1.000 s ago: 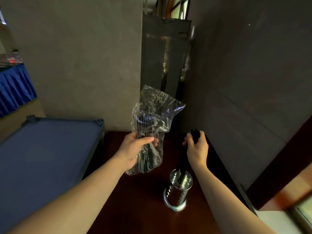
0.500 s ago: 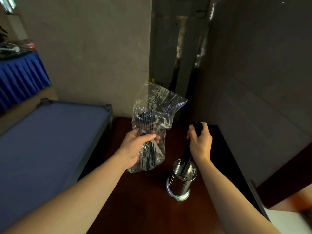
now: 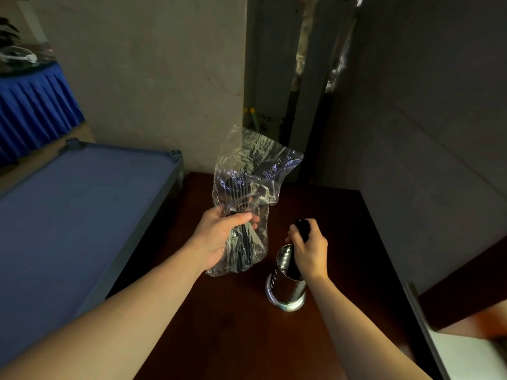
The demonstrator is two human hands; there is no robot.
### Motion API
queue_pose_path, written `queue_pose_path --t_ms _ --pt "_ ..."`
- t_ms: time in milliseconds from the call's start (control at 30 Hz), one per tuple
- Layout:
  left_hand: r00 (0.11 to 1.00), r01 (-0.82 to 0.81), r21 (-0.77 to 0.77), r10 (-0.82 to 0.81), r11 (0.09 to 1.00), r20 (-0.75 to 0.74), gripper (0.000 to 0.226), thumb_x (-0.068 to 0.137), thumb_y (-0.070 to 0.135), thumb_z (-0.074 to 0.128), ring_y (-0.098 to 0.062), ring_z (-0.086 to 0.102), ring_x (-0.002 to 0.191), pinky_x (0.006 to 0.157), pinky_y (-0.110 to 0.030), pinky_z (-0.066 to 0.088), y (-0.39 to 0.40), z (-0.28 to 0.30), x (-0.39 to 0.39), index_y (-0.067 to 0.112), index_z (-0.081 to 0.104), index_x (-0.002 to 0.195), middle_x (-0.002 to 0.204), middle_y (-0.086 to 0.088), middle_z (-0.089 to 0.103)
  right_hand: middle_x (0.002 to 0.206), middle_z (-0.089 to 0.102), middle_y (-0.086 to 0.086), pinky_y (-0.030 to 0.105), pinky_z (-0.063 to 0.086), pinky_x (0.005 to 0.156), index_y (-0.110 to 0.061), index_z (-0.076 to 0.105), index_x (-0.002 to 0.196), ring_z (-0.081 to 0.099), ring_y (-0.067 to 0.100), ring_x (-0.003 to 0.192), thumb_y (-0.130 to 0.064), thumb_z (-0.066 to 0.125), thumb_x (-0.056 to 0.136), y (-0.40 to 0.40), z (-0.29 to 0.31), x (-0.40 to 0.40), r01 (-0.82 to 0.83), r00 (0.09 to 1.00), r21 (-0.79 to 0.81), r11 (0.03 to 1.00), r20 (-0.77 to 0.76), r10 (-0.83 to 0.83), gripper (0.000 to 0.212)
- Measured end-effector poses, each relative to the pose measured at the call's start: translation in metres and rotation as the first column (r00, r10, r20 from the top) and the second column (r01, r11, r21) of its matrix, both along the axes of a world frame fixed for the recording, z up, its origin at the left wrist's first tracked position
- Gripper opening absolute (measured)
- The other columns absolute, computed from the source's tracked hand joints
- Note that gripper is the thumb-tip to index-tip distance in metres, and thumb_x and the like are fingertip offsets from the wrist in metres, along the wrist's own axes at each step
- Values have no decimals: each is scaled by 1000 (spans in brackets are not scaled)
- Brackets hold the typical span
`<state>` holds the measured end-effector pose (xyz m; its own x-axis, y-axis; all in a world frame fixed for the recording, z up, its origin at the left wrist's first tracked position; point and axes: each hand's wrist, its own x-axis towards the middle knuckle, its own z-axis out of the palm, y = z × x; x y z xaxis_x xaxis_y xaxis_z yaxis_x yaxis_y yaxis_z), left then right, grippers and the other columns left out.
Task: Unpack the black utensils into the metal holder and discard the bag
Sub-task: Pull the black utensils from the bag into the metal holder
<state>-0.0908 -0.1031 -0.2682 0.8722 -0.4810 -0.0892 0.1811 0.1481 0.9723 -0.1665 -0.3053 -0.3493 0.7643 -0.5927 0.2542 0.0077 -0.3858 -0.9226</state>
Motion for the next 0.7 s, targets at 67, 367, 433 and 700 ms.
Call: queue_pose_path --t_ms 67,367,433,700 --pt "1000 -12 1 12 1000 -16 30 88 4 69 -25 73 87 77 -21 51 0 -2 -1 -6 65 115 94 -17 76 80 72 -2 28 56 68 -28 58 93 72 8 74 -17 65 97 -1 -4 -1 -1 1000 24 1000 -5 1 14" --pt "996 -29 -19 28 999 -84 14 87 2 69 -27 74 88 76 -28 58 -4 -6 -2 8 70 101 95 -17 77 85 73 -2 14 53 68 -24 58 109 74 9 75 -3 66 92 2 -15 -2 31 999 178 984 24 -36 29" --pt "996 -32 -16 30 999 -88 18 87 3 69 -26 74 87 81 -33 56 -4 -7 -2 5 70 105 95 -17 77 86 73 -1 9 52 68 -23 58 115 75 8 75 -2 65 92 2 -16 -3 35 999 193 981 25 -40 32" --pt "994 0 -8 -1 1000 -111 21 88 4 69 -26 74 88 80 -32 56 -2 -12 1 2 67 108 100 -19 76 86 71 -7 3 46 70 -19 66 97 66 -8 82 0 65 92 6 -22 -8 76 993 57 995 -98 -70 20"
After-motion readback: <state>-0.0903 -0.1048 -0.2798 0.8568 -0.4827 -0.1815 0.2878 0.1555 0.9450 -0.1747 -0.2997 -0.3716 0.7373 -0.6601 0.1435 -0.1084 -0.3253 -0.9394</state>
